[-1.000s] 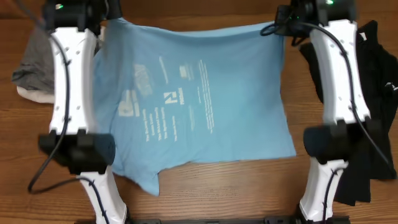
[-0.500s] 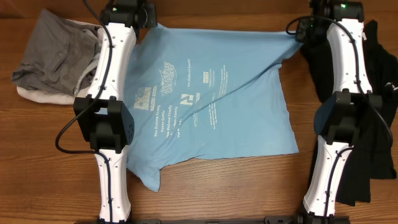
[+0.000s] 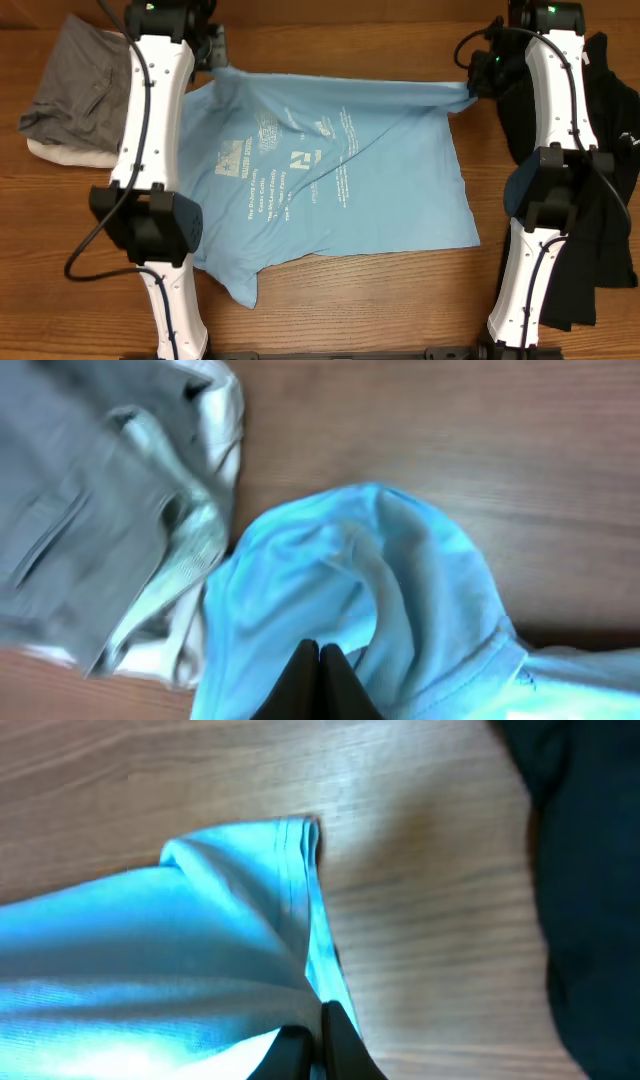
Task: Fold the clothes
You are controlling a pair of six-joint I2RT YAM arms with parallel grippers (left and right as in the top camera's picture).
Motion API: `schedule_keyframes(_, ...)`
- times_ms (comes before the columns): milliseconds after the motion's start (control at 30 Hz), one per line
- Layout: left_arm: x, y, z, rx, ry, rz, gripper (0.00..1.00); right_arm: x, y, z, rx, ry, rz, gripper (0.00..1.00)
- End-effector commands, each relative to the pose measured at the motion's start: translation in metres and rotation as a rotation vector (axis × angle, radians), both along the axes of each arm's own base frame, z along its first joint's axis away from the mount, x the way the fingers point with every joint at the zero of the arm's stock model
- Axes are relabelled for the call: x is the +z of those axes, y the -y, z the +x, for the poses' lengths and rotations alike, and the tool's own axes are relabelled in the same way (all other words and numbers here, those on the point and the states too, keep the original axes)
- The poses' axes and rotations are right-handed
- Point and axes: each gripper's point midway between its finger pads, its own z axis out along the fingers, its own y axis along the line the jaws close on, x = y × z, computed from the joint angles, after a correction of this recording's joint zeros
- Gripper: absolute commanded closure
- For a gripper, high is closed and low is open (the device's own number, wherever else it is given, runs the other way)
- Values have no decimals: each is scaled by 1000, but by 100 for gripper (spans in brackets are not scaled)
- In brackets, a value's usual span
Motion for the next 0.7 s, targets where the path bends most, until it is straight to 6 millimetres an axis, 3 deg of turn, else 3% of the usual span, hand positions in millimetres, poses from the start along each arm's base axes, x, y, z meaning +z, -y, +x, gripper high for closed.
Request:
schedule_keyframes(0,11,-17,-30,104,-53,25,96,32,-1,-5,3,47,3,96)
schedule_keyframes(233,-27,-20,-62,117,-248,46,96,24,-2,-17,3,-12,11,96)
schedule_keyframes(333,-55,-21,-75,132,-339,52,96,18,-3,-25,3,-50,14,96)
schedule_keyframes(533,-105,-23,-95,132,-458,71,96,5,-1,-40,5,-126,-1,96)
schedule_keyframes(667,-122,-25,-101,134,-487,76,96,-6,-1,-48,9,-169,0,96)
